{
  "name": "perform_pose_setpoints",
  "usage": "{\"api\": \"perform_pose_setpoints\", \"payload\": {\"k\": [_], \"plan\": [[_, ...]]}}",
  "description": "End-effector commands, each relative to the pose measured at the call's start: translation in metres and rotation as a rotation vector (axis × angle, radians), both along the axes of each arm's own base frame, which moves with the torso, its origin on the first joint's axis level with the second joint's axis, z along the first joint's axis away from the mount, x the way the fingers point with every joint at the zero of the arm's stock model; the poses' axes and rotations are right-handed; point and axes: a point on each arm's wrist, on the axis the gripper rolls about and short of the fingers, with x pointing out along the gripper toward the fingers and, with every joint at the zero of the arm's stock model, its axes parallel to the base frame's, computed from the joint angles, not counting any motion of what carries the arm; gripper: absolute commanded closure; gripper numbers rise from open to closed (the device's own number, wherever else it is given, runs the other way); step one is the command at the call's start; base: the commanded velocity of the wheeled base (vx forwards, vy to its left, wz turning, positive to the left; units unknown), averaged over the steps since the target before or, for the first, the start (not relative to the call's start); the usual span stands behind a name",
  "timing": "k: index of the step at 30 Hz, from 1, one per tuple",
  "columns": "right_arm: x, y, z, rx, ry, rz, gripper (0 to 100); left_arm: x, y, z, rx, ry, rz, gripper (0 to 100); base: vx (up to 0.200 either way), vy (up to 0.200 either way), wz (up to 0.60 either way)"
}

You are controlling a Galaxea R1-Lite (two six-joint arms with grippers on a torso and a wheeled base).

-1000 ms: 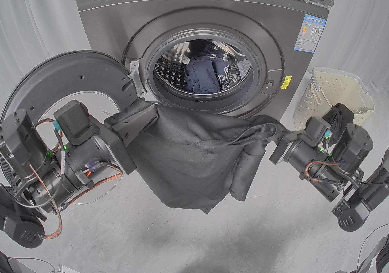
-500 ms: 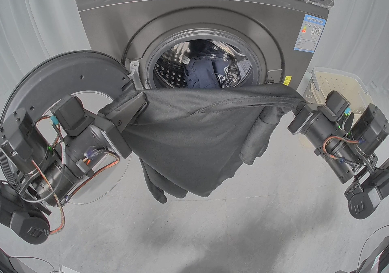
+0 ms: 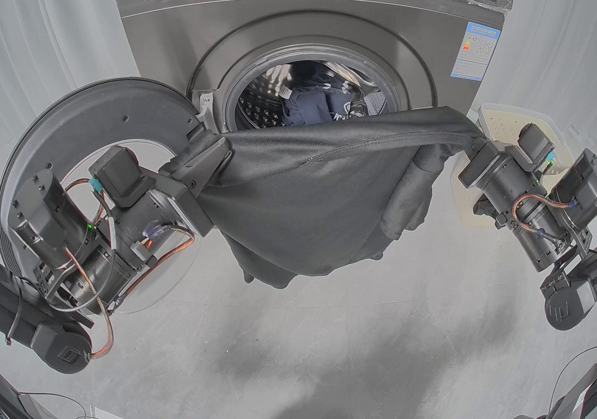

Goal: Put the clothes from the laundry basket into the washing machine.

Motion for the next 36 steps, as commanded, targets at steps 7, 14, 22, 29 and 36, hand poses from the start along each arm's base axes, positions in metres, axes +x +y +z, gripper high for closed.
{"api": "perform_pose_setpoints", "payload": {"k": [7, 14, 22, 29, 36], "plan": [[-0.001, -0.001, 0.005, 0.01, -0.018, -0.002, 100, 0.002, -0.002, 0.006, -0.024, -0.034, -0.001, 100, 0.0, 0.0, 0.0], [-0.002, -0.001, 0.007, 0.012, -0.025, -0.002, 100, 0.002, -0.001, 0.008, -0.028, -0.042, 0.002, 100, 0.0, 0.0, 0.0], [-0.009, 0.0, -0.005, -0.018, 0.023, 0.022, 100, -0.003, -0.008, -0.004, 0.007, -0.006, -0.03, 100, 0.0, 0.0, 0.0], [-0.03, 0.025, -0.042, -0.112, 0.141, 0.193, 100, -0.007, -0.026, 0.008, -0.014, -0.044, -0.106, 100, 0.0, 0.0, 0.0], [-0.046, 0.038, -0.071, -0.175, 0.252, 0.256, 100, 0.022, -0.058, 0.019, -0.061, -0.087, -0.131, 100, 0.0, 0.0, 0.0]]}}
